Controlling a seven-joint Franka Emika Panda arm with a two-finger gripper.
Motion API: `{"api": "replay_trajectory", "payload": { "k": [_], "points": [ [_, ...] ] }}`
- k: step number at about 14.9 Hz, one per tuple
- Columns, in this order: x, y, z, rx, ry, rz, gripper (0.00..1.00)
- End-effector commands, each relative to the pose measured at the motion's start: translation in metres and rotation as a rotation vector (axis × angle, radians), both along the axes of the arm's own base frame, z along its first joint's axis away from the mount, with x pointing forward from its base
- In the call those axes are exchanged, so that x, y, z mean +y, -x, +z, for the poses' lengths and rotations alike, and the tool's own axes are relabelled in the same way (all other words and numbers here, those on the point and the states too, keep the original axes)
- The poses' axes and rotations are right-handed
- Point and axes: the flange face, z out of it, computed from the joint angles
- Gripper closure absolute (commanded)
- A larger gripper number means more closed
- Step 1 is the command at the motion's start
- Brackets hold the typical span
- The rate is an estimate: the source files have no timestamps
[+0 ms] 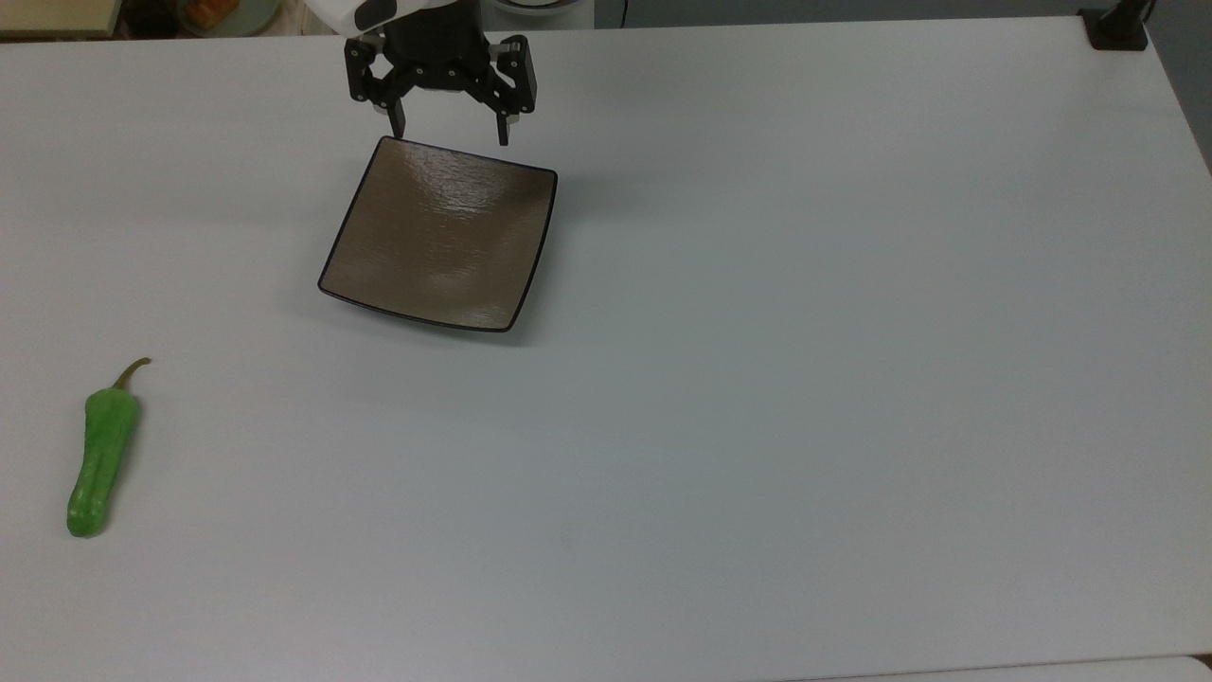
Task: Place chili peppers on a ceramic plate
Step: 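Move the open gripper from above the plate down to the green chili pepper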
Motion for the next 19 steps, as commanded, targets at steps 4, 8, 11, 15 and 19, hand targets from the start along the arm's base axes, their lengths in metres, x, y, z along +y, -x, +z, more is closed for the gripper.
{"api": "replay_trajectory", "payload": {
  "k": [4,8,11,15,19],
  "points": [
    [0.011,0.006,0.007,-0.004,0.012,0.034,0.00],
    [0.010,0.006,0.008,-0.007,0.012,0.031,0.00],
    [0.011,0.006,0.007,-0.002,0.011,0.032,0.00],
    [0.003,-0.004,0.008,-0.052,0.012,0.031,0.00],
    [-0.037,-0.018,0.002,-0.110,0.026,0.015,0.00]
  ]
}}
